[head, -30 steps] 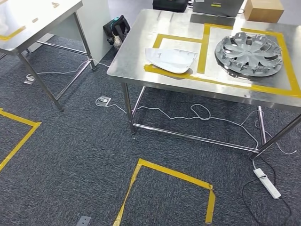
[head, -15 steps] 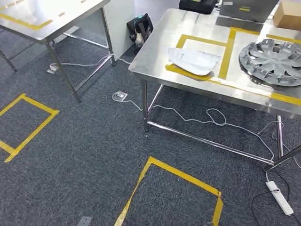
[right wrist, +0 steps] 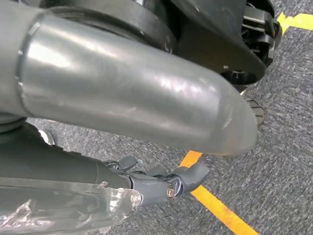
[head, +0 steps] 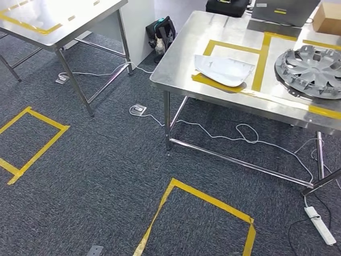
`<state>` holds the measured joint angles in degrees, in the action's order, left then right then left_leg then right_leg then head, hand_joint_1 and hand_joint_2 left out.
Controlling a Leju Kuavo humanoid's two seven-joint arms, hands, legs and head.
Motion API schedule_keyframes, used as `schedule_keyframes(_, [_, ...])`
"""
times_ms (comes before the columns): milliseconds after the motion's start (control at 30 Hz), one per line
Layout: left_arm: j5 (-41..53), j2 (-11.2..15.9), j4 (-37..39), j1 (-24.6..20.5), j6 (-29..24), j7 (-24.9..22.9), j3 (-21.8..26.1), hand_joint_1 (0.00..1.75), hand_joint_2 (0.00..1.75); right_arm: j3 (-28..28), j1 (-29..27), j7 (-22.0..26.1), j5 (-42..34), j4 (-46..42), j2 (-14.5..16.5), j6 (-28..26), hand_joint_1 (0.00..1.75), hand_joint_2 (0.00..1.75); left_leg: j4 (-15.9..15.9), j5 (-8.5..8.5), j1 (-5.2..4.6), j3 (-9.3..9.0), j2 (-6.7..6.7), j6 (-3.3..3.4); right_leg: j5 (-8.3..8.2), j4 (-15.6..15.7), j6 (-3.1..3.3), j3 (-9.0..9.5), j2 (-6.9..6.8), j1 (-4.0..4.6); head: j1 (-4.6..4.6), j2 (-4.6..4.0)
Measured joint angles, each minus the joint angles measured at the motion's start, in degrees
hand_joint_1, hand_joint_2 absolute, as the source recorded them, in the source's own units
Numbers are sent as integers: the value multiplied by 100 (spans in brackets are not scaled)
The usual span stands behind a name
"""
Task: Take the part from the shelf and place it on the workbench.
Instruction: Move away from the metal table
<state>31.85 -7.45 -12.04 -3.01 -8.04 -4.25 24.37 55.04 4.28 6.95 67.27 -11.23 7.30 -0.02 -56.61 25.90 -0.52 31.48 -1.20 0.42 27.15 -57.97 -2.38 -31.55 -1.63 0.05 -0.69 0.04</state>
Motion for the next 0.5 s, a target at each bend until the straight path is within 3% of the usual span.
schedule_keyframes(67, [2, 0, 0, -1, -1, 1, 0, 0, 0, 0, -3, -1, 1, 0, 0, 2, 0, 0, 2, 0, 4, 5, -33, -57, -31, 27, 52, 1, 50, -5, 0, 0])
schedule_keyframes(133, [2, 1, 0, -3, -2, 4, 0, 0, 0, 1, -7, -1, 1, -1, -1, 1, 0, 0, -185, 151, 14, 87, 4, -127, -72, 59, 117, -1, 97, -35, -8, 0])
schedule_keyframes(233, [2, 2, 0, 1, -1, 9, 0, 0, 0, 0, 8, 0, 1, -2, -2, 2, 0, 0, -1260, 707, 46, 587, 69, -215, -96, 71, 161, -26, 177, -56, -18, 0])
schedule_keyframes(267, [2, 2, 0, 6, 0, 9, 0, 0, 0, 0, 4, 0, 1, -2, -2, 3, 0, 0, -1569, 805, 57, 735, 72, -231, -97, 71, 161, -30, 206, -58, -17, 0])
schedule_keyframes(300, [2, 2, 0, 9, 0, 9, 0, 0, 0, 0, -3, 0, 1, -2, -2, 3, 0, 0, -1680, 785, 68, 792, 73, -242, -99, 70, 158, -31, 238, -63, -16, 0])
schedule_keyframes(333, [2, 2, 0, 11, 0, 9, 0, 0, 0, 0, -9, 0, 1, -2, -2, 4, 0, 0, -1547, 646, 81, 730, 78, -249, -101, 70, 152, -27, 275, -70, -16, 0])
schedule_keyframes(433, [2, 2, 2, 6, 0, 9, 0, 0, 0, 0, 1, 0, 1, -2, -2, 5, 0, 0, -401, 94, 146, 169, 236, -269, -100, 51, 85, -30, 400, -82, -21, 0])
schedule_keyframes(500, [3, -3, 4, 1, 3, 9, 0, 0, 0, 0, 11, 0, 1, -2, -2, 6, 0, 0, -22, 26, 160, -4, 335, -223, -111, 44, 8, -62, 475, -74, -22, 0])
